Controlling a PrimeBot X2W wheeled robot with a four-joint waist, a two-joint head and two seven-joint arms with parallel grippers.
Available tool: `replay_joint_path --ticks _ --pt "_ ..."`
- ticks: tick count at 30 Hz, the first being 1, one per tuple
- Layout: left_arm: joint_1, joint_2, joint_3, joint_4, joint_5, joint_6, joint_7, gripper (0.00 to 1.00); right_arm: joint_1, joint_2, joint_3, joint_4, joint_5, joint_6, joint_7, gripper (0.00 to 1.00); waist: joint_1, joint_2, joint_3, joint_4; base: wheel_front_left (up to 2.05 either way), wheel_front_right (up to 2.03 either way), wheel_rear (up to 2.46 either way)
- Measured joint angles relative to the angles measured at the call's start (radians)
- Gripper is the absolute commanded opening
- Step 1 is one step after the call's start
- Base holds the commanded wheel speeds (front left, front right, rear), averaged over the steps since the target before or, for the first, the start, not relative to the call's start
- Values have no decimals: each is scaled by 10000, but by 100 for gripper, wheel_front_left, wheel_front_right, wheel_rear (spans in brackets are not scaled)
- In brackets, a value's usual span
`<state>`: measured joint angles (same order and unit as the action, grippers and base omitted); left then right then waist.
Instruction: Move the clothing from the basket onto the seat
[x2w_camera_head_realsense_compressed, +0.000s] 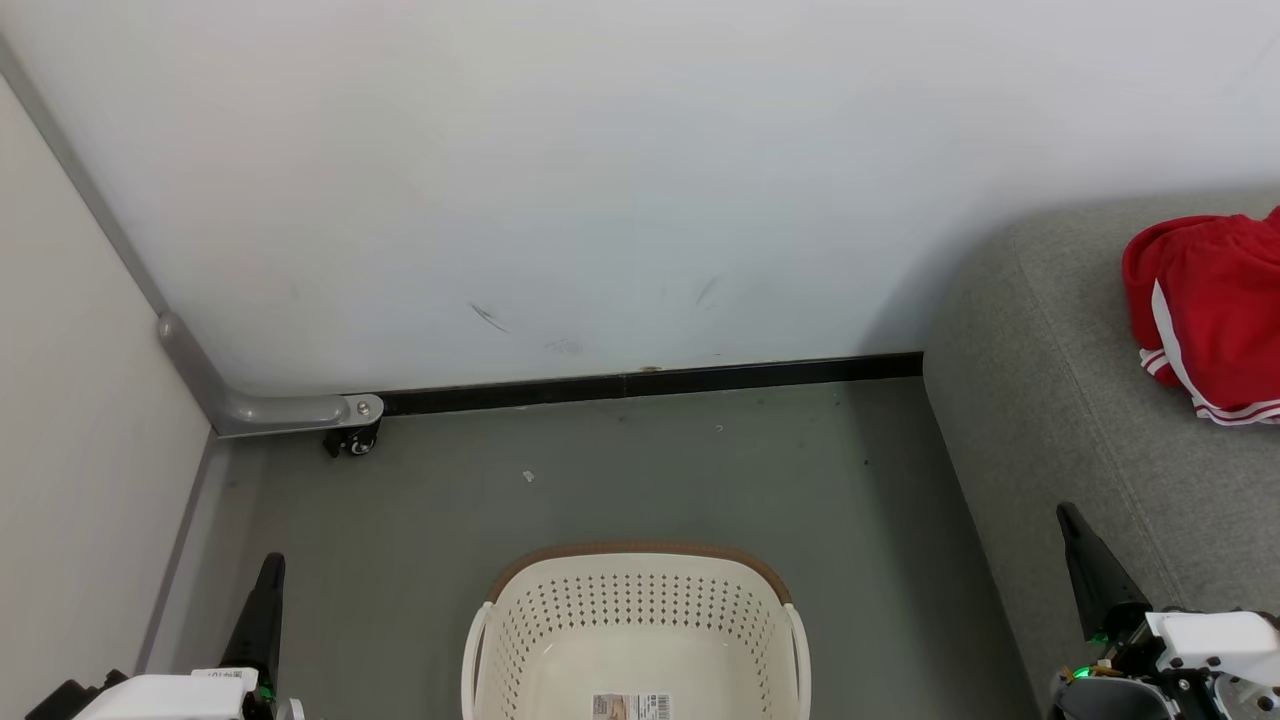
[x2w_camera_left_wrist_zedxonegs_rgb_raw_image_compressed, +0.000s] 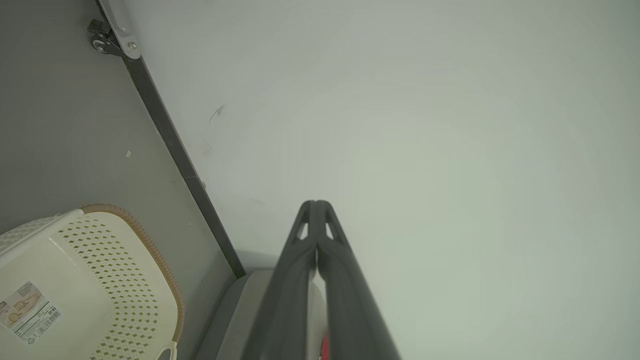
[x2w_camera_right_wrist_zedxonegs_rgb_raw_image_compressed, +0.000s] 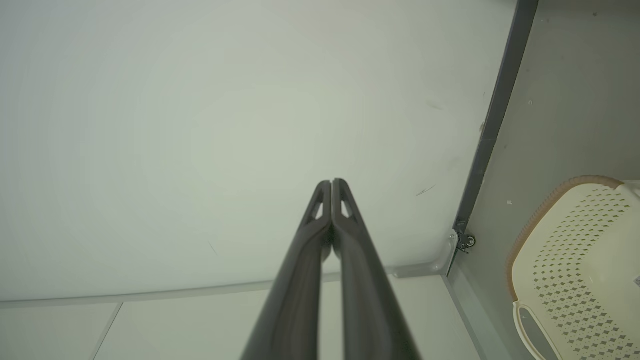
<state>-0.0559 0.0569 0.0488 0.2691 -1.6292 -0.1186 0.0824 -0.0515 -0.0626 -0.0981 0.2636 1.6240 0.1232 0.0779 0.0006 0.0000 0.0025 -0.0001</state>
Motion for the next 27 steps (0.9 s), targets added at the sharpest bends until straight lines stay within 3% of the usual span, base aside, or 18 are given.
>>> replay_joint_path --ticks 27 --pt "-4 -13 23 65 0 0 0 0 -1 8 -46 25 48 0 27 0 -2 0 0 0 0 0 0"
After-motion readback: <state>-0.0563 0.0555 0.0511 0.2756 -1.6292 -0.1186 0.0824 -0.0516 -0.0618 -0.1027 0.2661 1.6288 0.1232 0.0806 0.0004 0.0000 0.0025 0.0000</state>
